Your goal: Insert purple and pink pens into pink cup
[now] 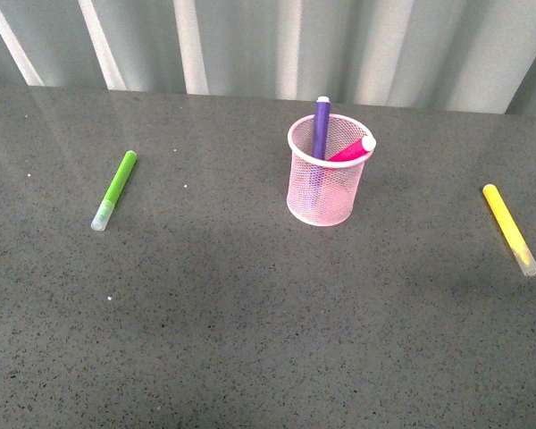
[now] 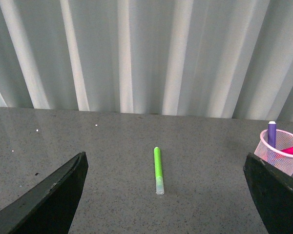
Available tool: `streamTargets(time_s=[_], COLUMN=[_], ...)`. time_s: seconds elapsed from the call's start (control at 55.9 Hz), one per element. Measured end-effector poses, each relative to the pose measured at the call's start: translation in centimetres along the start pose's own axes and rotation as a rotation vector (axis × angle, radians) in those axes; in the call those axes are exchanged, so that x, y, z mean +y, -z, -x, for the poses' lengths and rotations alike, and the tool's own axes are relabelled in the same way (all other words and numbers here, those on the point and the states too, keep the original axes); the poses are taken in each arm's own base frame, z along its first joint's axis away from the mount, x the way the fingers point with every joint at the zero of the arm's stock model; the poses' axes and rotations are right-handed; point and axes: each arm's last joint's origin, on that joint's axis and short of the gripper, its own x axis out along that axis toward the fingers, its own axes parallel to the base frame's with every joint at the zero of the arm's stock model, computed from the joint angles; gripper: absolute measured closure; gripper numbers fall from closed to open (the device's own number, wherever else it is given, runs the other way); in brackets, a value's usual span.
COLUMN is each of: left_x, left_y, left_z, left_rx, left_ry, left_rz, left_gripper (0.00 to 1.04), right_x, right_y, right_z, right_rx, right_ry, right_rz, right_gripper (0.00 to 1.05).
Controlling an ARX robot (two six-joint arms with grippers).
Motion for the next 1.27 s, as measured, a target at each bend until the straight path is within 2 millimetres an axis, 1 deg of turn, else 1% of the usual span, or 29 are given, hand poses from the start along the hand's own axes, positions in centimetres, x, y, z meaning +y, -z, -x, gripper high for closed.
streamTargets(time_s=[0.125, 0.197, 0.519, 0.555, 0.573, 0.698, 0.734, 0.787, 0.877, 0.93, 0.966, 1.038, 1.073, 1.127, 1.27], left_x=[0.0, 0.0, 0.0, 0.0, 0.0, 0.0, 0.0, 0.0, 0.0, 0.0, 0.0, 0.0, 0.0, 0.0, 0.0], left_y=[0.0, 0.0, 0.0, 0.0, 0.0, 0.0, 0.0, 0.0, 0.0, 0.0, 0.0, 0.0, 0.0, 0.0, 0.0], left_z=[0.0, 0.0, 0.0, 0.0, 0.0, 0.0, 0.0, 0.0, 0.0, 0.0, 0.0, 0.0, 0.0, 0.0, 0.0], left_rx=[0.0, 0.0, -0.001, -0.001, -0.001, -0.001, -0.001, -0.001, -0.001, -0.001, -0.001, -0.001, -0.001, -0.001, -0.001], left_ry=[0.0, 0.0, 0.0, 0.0, 0.0, 0.0, 0.0, 0.0, 0.0, 0.0, 0.0, 0.0, 0.0, 0.0, 0.0], left_rz=[0.0, 0.0, 0.0, 0.0, 0.0, 0.0, 0.0, 0.0, 0.0, 0.0, 0.0, 0.0, 0.0, 0.0, 0.0], left_gripper=[0.07, 0.07, 0.07, 0.07, 0.07, 0.07, 0.07, 0.07, 0.07, 0.07, 0.07, 0.07, 0.07, 0.07, 0.07], right_x=[0.0, 0.0, 0.0, 0.0, 0.0, 0.0, 0.0, 0.0, 0.0, 0.0, 0.0, 0.0, 0.0, 0.0, 0.0], right_y=[0.5, 0.3, 0.3, 0.3, 0.3, 0.3, 0.3, 0.3, 0.3, 0.3, 0.3, 0.3, 0.3, 0.3, 0.3], right_z=[0.8, 1.1, 1.2, 1.2, 1.2, 1.2, 1.2, 1.2, 1.2, 1.2, 1.2, 1.2, 1.2, 1.2, 1.2], right_rx=[0.036, 0.007, 0.006, 0.006, 0.006, 0.006, 0.006, 0.006, 0.006, 0.006, 0.006, 0.006, 0.006, 0.006, 0.006], right_ry=[0.0, 0.0, 0.0, 0.0, 0.0, 0.0, 0.0, 0.0, 0.0, 0.0, 0.0, 0.0, 0.0, 0.0, 0.0], right_rz=[0.0, 0.0, 0.0, 0.0, 0.0, 0.0, 0.0, 0.0, 0.0, 0.0, 0.0, 0.0, 0.0, 0.0, 0.0], right_gripper=[1.01, 1.01, 1.01, 0.98, 0.94, 0.62, 0.55, 0.48, 0.32, 0.25, 0.18, 0.07, 0.05, 0.08, 0.07])
